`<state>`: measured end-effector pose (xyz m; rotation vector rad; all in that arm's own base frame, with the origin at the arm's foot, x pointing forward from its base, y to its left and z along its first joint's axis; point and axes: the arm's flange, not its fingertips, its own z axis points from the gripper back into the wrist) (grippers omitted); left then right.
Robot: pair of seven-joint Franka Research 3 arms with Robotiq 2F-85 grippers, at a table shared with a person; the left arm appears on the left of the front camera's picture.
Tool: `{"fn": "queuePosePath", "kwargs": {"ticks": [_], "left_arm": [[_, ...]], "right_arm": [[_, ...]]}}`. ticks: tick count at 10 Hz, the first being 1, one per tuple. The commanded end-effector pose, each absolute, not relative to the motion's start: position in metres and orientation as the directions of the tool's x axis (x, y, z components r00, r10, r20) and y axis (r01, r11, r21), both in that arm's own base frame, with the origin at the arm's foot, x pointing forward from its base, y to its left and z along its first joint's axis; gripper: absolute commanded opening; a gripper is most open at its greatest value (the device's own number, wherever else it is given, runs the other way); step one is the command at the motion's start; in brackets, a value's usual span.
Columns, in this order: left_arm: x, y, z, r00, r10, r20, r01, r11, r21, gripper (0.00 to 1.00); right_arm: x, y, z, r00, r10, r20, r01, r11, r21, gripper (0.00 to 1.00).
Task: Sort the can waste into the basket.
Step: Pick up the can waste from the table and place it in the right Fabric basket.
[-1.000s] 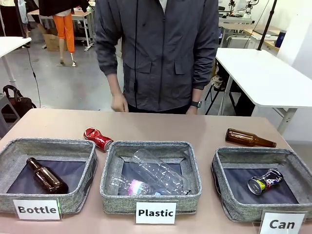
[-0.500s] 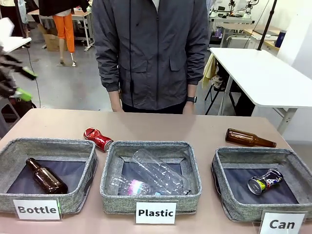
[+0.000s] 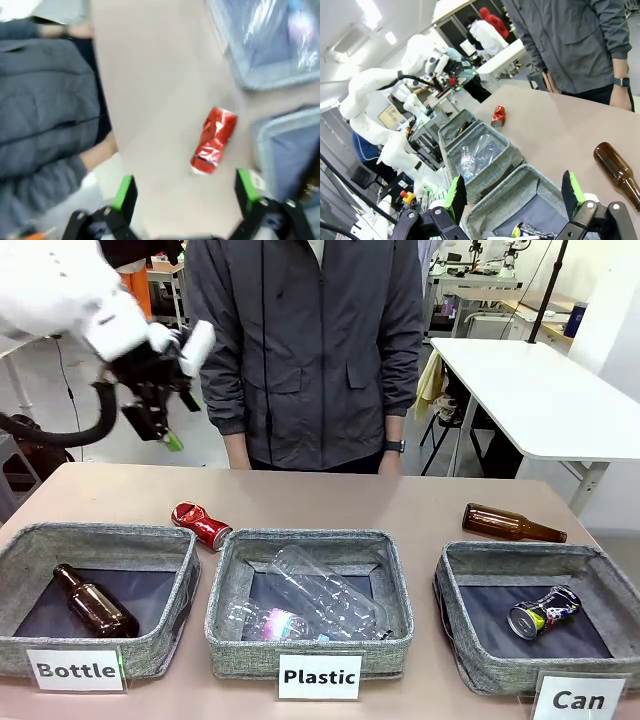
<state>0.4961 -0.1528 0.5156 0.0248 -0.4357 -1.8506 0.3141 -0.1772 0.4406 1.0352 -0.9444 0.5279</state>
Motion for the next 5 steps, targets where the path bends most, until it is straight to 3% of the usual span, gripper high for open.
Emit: {"fn": "queuePosePath", "kwargs": {"ticks": [1,4,5], "left_arm": [[0.516,-0.174,0.501,-0.372,-0.928,-0.007,0.885,-0.357,0.3,1.0],[0.518,-0.188,0.465,-0.552,-0.807,-0.21,0.762,-0.59,0.268,1.0],[0.522,-0.186,0.457,-0.592,-0.783,-0.193,0.753,-0.622,0.213,1.0]], "right_arm": [[0.316,-0.176,0.444,0.501,-0.074,0.863,-0.76,0.439,0.479,1.0],[0.316,-0.176,0.444,0.501,-0.074,0.863,-0.76,0.439,0.479,1.0],[0.316,-0.176,0.444,0.501,-0.074,0.863,-0.76,0.439,0.479,1.0]]}}
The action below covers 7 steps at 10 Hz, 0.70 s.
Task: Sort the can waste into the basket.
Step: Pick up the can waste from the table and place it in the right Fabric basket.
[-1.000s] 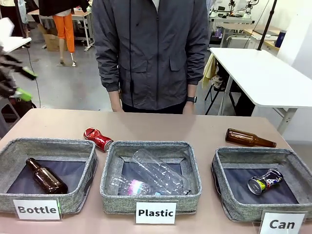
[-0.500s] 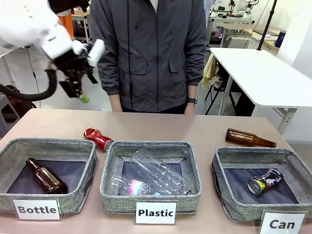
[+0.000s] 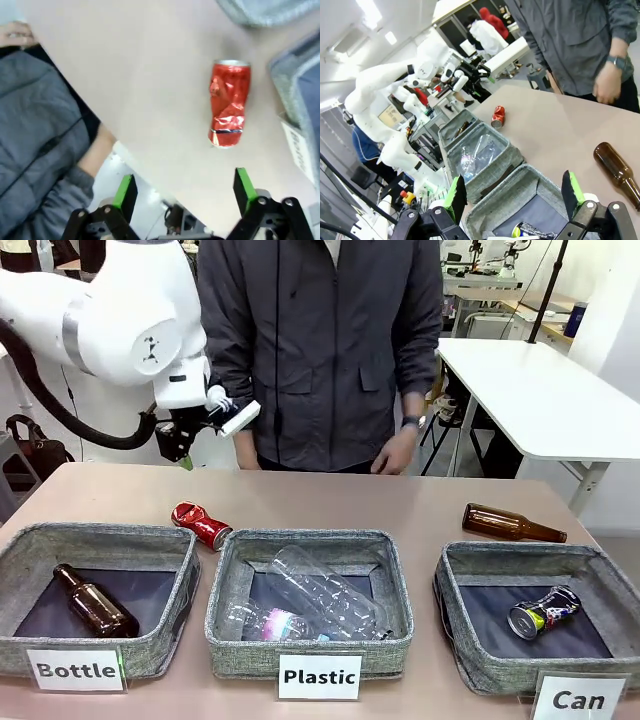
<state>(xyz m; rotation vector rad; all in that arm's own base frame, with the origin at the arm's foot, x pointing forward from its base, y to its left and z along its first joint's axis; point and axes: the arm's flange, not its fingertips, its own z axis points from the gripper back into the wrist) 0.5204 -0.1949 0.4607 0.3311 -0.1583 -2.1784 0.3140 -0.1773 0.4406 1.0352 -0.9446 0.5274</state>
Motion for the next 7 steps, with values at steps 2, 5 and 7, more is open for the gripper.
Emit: {"fn": "queuePosePath", "kwargs": {"ticks": [2,5,7], "left_arm": [[0.529,-0.18,0.439,-0.553,-0.818,-0.157,0.816,-0.57,0.098,1.0],[0.525,-0.186,0.437,-0.575,-0.8,-0.174,0.785,-0.599,0.159,1.0],[0.516,-0.179,0.424,-0.701,-0.699,-0.143,0.695,-0.714,0.087,1.0]], "right_arm": [[0.316,-0.176,0.444,0.501,-0.074,0.863,-0.76,0.439,0.479,1.0],[0.316,-0.176,0.444,0.501,-0.074,0.863,-0.76,0.439,0.479,1.0],[0.316,-0.176,0.444,0.501,-0.074,0.863,-0.76,0.439,0.479,1.0]]}}
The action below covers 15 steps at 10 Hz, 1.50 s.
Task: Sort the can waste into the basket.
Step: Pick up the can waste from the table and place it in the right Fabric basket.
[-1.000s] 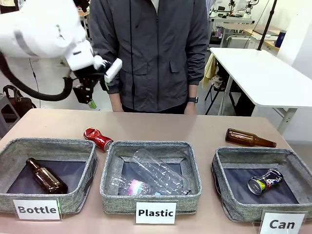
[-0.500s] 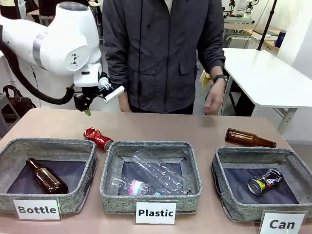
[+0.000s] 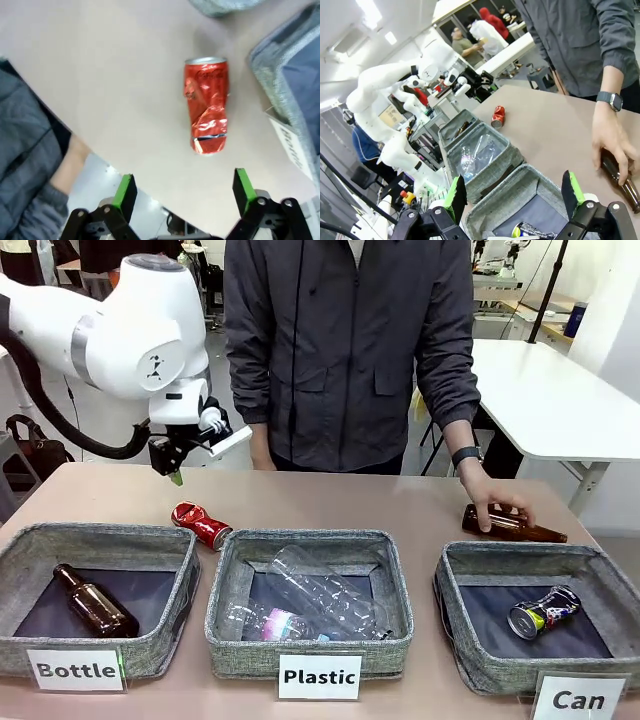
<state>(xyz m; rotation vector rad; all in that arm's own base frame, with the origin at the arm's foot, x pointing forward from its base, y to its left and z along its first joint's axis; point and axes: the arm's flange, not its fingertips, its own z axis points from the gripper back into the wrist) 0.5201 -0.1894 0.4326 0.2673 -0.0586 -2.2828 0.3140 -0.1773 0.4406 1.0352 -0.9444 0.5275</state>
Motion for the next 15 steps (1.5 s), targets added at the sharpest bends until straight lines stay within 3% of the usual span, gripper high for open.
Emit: {"fn": "queuePosePath", "kwargs": {"ticks": [1,4,15], "left_arm": [[0.521,-0.176,0.408,-0.696,-0.71,-0.109,0.707,-0.704,0.068,1.0],[0.531,-0.187,0.373,-0.716,-0.698,0.002,0.694,-0.711,0.108,1.0],[0.562,-0.196,0.326,-0.68,-0.733,0.014,0.732,-0.68,-0.043,1.0]], "right_arm": [[0.316,-0.176,0.444,0.501,-0.074,0.863,-0.76,0.439,0.479,1.0],[0.316,-0.176,0.444,0.501,-0.074,0.863,-0.76,0.439,0.479,1.0],[0.316,-0.176,0.444,0.501,-0.074,0.863,-0.76,0.439,0.479,1.0]]}}
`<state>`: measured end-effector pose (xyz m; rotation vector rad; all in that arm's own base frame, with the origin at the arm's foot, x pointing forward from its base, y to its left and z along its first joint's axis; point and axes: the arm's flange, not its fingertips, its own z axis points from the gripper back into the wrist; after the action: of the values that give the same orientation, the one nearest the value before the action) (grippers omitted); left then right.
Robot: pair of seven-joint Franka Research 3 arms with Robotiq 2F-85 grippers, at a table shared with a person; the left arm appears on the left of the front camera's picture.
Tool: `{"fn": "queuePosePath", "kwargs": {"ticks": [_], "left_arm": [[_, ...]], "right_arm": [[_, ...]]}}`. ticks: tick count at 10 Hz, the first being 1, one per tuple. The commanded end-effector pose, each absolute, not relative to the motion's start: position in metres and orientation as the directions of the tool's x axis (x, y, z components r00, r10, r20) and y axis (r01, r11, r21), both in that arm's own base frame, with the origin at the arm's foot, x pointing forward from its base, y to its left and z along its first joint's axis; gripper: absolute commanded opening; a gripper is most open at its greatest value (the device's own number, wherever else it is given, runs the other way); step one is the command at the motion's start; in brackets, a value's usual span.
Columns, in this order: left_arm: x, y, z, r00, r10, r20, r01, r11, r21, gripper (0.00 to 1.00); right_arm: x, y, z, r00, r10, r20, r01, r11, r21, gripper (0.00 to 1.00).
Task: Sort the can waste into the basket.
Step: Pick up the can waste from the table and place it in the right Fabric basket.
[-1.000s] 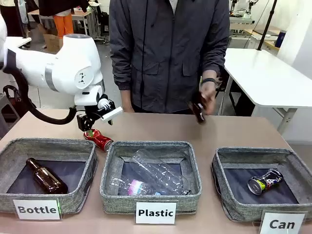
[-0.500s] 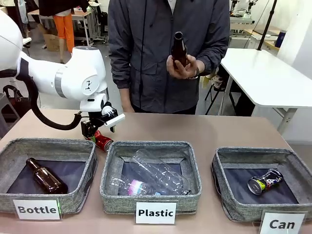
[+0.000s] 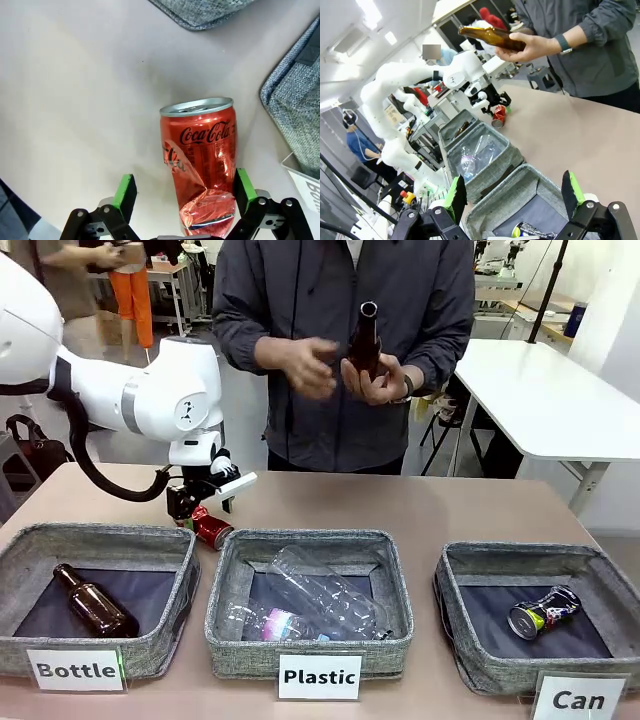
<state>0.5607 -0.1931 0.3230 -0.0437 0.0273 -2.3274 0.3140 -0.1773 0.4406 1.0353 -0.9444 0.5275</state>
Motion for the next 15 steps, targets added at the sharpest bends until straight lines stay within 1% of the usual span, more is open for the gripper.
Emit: {"fn": "queuePosePath", "kwargs": {"ticks": [1,2,3,4,6,7,8,9,11,12,14,15], "left_arm": [[0.563,-0.195,0.326,-0.675,-0.737,0.025,0.736,-0.676,-0.032,0.94],[0.563,-0.194,0.327,-0.675,-0.738,0.015,0.737,-0.675,-0.045,0.42],[0.563,-0.194,0.326,-0.677,-0.736,0.012,0.735,-0.677,-0.046,0.36],[0.564,-0.193,0.327,-0.676,-0.737,0.014,0.736,-0.676,-0.04,0.0],[0.564,-0.19,0.329,-0.67,-0.742,0.014,0.741,-0.67,-0.04,0.0],[0.563,-0.187,0.33,-0.669,-0.743,0.014,0.743,-0.669,-0.036,0.16],[0.564,-0.183,0.334,-0.657,-0.753,0.014,0.753,-0.658,-0.021,0.06],[0.564,-0.174,0.34,-0.642,-0.766,0.023,0.766,-0.642,-0.006,0.0],[0.559,-0.132,0.372,-0.598,-0.801,0.016,0.801,-0.597,0.052,0.0],[0.531,-0.05,0.433,-0.473,-0.871,0.13,0.868,-0.436,0.238,0.0],[0.519,-0.026,0.449,-0.433,-0.885,0.171,0.879,-0.374,0.295,0.0],[0.487,0.031,0.477,-0.316,-0.917,0.242,0.908,-0.219,0.357,0.0]], "right_arm": [[0.316,-0.176,0.444,0.501,-0.074,0.863,-0.76,0.439,0.479,1.0],[0.316,-0.176,0.444,0.501,-0.074,0.863,-0.76,0.439,0.479,1.0],[0.316,-0.176,0.444,0.501,-0.074,0.863,-0.76,0.439,0.479,1.0],[0.316,-0.176,0.444,0.501,-0.074,0.863,-0.76,0.439,0.479,1.0],[0.316,-0.176,0.444,0.501,-0.074,0.863,-0.76,0.439,0.479,1.0],[0.316,-0.176,0.444,0.501,-0.074,0.863,-0.76,0.439,0.479,1.0],[0.316,-0.176,0.444,0.501,-0.074,0.863,-0.76,0.439,0.479,1.0],[0.316,-0.176,0.444,0.501,-0.074,0.863,-0.76,0.439,0.479,1.0],[0.316,-0.176,0.444,0.501,-0.074,0.863,-0.76,0.439,0.479,1.0],[0.316,-0.176,0.444,0.501,-0.074,0.863,-0.76,0.439,0.479,1.0],[0.316,-0.176,0.444,0.501,-0.074,0.863,-0.76,0.439,0.479,1.0],[0.316,-0.176,0.444,0.501,-0.074,0.863,-0.76,0.439,0.479,1.0]]}}
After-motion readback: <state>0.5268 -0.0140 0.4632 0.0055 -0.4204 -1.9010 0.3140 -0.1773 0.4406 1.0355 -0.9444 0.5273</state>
